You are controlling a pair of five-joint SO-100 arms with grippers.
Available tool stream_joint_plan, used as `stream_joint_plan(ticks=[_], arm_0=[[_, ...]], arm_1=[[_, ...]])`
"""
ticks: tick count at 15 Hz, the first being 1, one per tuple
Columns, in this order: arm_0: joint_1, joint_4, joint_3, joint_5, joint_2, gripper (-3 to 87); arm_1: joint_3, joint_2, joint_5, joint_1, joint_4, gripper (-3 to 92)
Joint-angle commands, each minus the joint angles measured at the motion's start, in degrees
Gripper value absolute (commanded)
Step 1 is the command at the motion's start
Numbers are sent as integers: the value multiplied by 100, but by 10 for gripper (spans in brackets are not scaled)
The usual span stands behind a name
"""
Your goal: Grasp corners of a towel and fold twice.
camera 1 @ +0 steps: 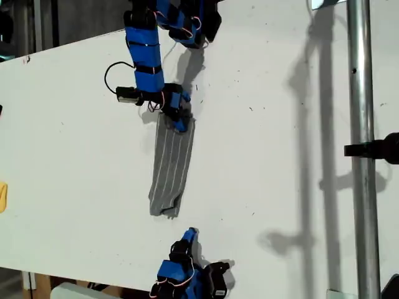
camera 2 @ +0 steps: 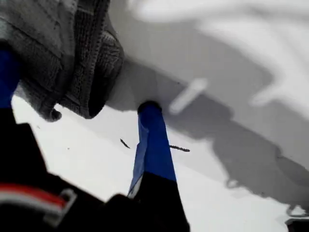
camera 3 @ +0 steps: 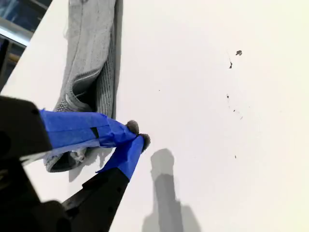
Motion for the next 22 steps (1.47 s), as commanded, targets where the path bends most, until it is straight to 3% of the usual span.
stream_joint_plan(ticks=[1,3,4,6,8,11,12,13,15,16,19,20,21,22], arm_0=[[-35,-79,26,0,35,-29],[-35,-79,26,0,35,-29],[-44,-79,26,9,35,-29],[-53,-79,26,44,35,-29],[-44,-79,26,62,35,-29],[-53,-79,26,62,35,-29],[-62,-79,26,62,35,-29],[-105,-88,26,97,35,-29],[-105,-88,26,114,35,-29],[-70,-79,26,97,35,-29],[-79,-79,35,79,35,-29],[-88,-79,35,79,35,-29],[-97,-79,35,79,35,-29],[-88,-79,35,79,35,-29]], arm_1=[[-835,-360,-431,316,-176,385],[-1090,-536,-940,703,-369,96],[-1230,-615,-1213,870,-352,2],[-1230,-510,-1529,1072,-70,-2],[-642,1002,-1274,721,1547,-2],[-633,4113,563,-809,5546,-2],[-1107,4184,747,-1055,5730,-2],[-1362,3551,431,-879,5326,-2],[-1564,2048,-554,-457,3313,-2],[-1898,1257,-809,-352,2698,-2],[-2566,-9,-1292,-255,1617,-2],[-2637,9,-1424,-255,1239,201],[-2874,167,-1705,-211,1037,511],[-3111,457,-2224,-123,800,565]])
